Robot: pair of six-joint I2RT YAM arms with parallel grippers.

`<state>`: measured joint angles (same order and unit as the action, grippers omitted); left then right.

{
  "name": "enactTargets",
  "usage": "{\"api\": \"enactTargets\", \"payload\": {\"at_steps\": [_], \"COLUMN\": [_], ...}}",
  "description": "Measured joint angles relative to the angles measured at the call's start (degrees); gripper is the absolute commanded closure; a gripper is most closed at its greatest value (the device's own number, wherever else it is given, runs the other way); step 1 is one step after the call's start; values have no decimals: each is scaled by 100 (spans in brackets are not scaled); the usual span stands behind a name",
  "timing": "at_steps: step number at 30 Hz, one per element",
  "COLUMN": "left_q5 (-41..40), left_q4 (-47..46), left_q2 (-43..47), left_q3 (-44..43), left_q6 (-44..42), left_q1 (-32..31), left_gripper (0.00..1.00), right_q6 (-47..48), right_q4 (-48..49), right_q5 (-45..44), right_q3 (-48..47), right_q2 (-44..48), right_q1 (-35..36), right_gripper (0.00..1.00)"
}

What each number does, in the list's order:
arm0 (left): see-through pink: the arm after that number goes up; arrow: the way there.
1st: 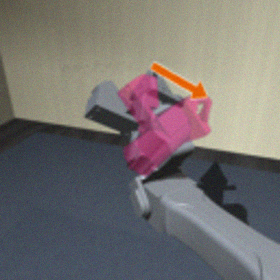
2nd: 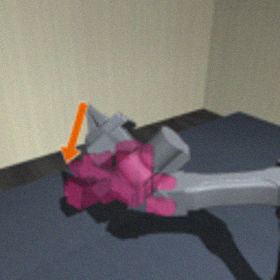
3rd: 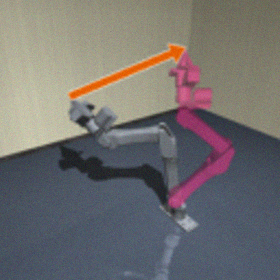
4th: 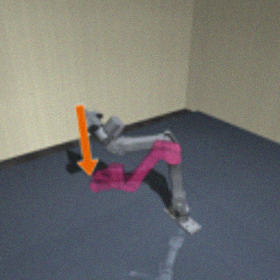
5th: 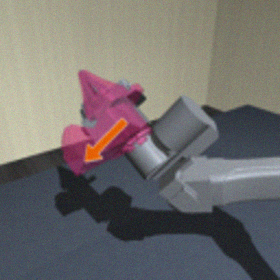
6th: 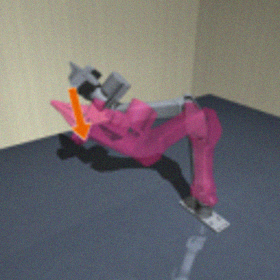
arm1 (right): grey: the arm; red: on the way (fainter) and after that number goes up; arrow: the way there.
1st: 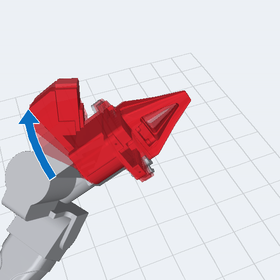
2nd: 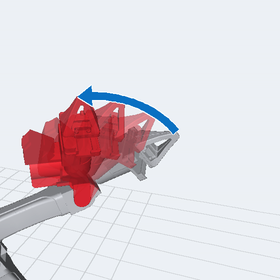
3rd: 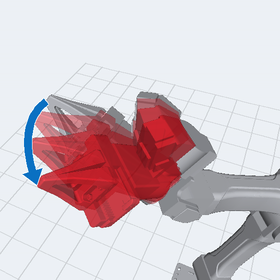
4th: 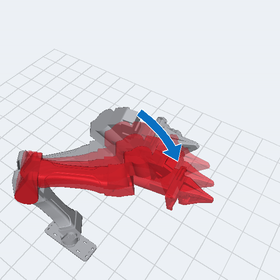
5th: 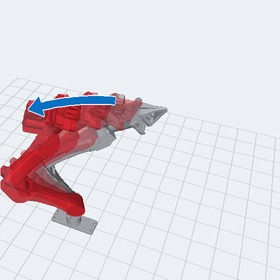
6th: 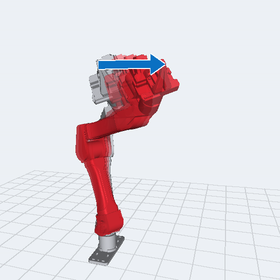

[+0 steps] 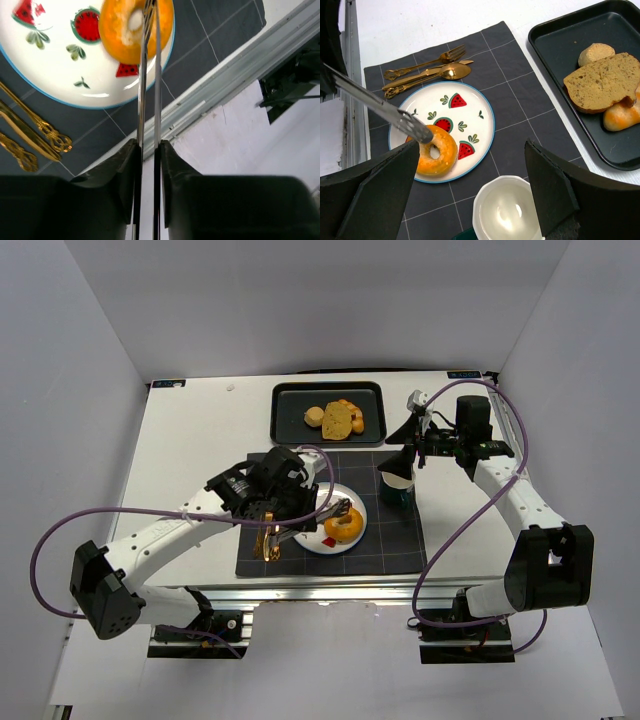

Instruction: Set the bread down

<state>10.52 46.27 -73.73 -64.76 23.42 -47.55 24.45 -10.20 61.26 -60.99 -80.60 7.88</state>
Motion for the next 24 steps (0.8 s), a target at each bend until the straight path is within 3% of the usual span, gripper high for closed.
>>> {"api": "enactTargets", "payload": {"at_steps": [4,8,12,16,21,24], "left_q5": [-240,-503,-862,-1226,-1296,-1038], "left_q4": [-117,-264,-708,-1629,-2719,-3322], "left_q2": [14,82,128,151,-87,-677], "left_q3": [-192,-252,36,895,1758,1787], "left_q6": [119,89,-289,-1103,-2536,-3034], "left_q1": [72,579,2048,3441,4136,4453], "left_gripper": [91,100,100,100,100,92], "right_q6": [-2,2,5,106,297,352], "right_q4": [0,0,0,-27,-100,-175], "right_q5": [2,2,11,6,6,2], "right_q3": [0,0,0,0,0,0], "right_q2": [0,0,0,0,0,0], "right_q1": [0,0,0,0,0,0], "right_gripper": [11,11,11,11,11,11]}}
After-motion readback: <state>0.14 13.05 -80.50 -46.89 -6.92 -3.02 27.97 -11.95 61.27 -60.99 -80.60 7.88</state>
